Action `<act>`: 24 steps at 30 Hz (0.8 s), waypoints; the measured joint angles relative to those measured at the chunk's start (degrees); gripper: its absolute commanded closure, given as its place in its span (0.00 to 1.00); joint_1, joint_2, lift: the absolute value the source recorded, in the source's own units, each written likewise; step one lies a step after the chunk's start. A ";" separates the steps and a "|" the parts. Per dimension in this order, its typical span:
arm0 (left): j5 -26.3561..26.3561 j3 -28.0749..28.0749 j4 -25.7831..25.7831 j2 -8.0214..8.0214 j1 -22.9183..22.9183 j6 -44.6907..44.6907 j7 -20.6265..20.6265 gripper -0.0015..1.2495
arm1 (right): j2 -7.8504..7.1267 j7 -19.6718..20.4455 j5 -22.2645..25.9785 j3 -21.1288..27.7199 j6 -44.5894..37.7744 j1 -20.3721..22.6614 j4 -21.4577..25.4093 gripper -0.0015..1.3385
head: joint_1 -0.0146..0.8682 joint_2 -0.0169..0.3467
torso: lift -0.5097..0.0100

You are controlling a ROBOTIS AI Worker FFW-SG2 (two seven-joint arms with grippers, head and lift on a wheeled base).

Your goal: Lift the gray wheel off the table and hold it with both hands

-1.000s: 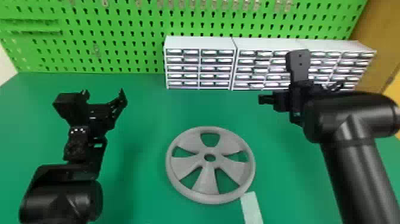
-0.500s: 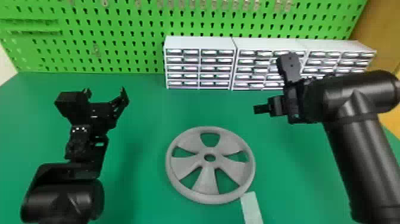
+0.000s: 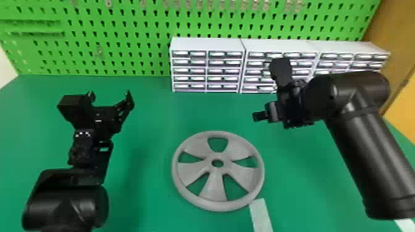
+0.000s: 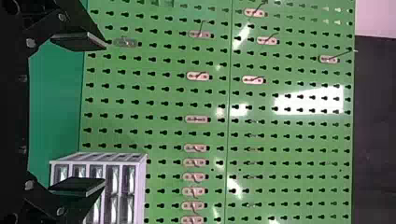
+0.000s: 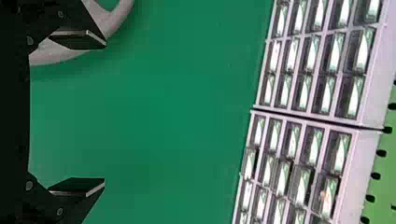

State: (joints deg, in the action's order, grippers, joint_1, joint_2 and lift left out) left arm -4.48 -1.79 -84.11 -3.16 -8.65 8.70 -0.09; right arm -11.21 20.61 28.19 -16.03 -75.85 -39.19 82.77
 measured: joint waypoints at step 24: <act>0.31 -0.39 -0.77 -1.10 0.61 -0.05 0.00 0.20 | -2.26 10.22 21.77 -8.87 -1.74 -5.00 -14.99 0.18 | 0.82 0.09 | 0.79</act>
State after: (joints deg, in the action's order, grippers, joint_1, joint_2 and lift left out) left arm -4.17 -2.18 -84.88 -4.27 -8.05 8.65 -0.09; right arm -13.48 30.84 49.96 -24.90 -77.59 -44.19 67.78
